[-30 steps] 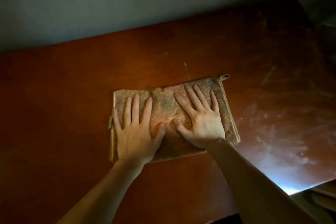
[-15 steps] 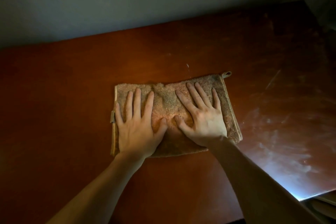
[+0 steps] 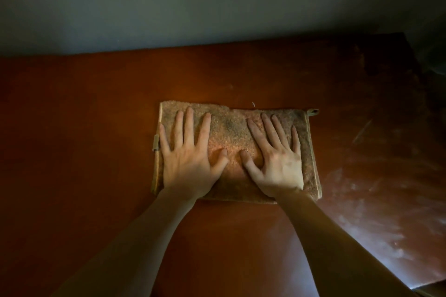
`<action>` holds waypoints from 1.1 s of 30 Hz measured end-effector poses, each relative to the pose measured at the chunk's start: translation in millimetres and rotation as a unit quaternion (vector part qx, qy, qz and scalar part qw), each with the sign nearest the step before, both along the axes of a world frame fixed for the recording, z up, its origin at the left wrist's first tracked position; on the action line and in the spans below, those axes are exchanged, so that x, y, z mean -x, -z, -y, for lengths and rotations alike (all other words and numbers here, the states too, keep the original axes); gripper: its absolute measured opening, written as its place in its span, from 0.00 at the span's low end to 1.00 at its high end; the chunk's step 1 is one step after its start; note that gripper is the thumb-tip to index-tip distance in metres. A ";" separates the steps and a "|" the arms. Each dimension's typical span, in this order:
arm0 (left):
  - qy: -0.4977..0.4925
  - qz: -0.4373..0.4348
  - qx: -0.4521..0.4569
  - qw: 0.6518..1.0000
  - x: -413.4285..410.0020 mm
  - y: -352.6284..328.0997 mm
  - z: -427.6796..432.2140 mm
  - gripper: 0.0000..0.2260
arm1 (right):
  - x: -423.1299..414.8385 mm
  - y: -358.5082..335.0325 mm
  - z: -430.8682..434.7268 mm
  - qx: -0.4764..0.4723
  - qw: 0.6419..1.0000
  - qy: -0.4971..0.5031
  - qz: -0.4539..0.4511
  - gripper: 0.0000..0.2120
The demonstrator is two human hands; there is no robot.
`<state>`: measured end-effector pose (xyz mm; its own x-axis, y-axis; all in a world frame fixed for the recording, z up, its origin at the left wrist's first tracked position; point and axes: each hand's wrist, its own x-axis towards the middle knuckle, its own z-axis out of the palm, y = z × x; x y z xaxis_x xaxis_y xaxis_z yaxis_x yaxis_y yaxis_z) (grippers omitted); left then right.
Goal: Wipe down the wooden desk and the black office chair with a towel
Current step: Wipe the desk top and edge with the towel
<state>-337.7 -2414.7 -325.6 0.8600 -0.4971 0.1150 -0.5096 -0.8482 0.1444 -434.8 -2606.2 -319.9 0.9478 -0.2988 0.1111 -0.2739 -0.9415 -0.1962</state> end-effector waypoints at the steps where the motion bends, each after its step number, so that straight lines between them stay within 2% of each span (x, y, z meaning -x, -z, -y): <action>1: 0.005 0.000 -0.001 1.000 -4.5 -0.8 4.1 0.38 | -1.1 1.0 2.7 -0.003 1.000 0.008 0.010 0.34; 11: 0.085 0.014 -0.015 0.996 -54.8 0.1 36.4 0.40 | -17.1 -0.7 13.9 -0.021 0.994 0.097 0.054 0.33; 18: 0.129 0.022 -0.005 0.991 -80.7 -4.1 58.6 0.39 | -30.0 -0.4 23.1 -0.014 0.990 0.139 0.027 0.33; 33: 0.242 0.014 -0.044 0.969 -138.8 -14.0 107.9 0.40 | -52.4 -9.0 27.4 -0.033 0.973 0.230 -0.008 0.32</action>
